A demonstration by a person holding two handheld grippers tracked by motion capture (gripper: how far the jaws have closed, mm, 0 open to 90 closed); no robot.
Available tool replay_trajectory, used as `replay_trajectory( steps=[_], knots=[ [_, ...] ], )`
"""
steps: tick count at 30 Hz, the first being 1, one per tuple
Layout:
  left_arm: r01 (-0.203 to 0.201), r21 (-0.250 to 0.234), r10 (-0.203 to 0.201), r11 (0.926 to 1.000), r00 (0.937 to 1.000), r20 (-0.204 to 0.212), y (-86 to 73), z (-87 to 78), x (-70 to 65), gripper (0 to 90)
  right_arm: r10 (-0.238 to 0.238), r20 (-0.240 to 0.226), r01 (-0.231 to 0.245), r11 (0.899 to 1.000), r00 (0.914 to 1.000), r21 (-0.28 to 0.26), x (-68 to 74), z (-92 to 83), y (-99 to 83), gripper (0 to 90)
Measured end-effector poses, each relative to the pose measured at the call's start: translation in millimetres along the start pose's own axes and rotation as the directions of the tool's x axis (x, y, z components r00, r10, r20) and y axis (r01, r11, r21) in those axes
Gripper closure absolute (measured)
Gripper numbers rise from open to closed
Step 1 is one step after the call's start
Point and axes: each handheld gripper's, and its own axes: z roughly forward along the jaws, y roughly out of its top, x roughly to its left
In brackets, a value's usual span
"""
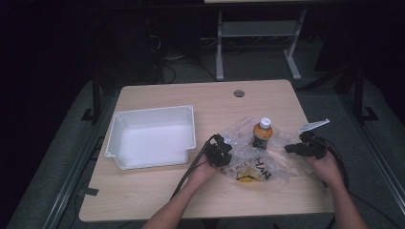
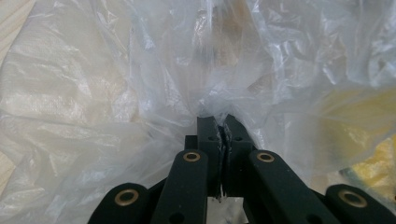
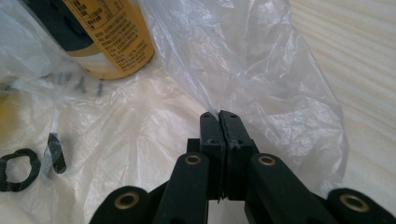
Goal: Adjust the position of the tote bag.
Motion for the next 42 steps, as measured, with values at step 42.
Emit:
replay_trajectory(
  steps=[42],
  knots=[
    [-0.076, -0.193, 0.103, 0.9783, 0.9853, 0.136, 58.1, -83.6, -21.0, 56.1, -0.002, -0.016, 0.001, 0.999, 0.9999, -0.04, 5.5, -10.1, -5.2, 85.3]
  ],
)
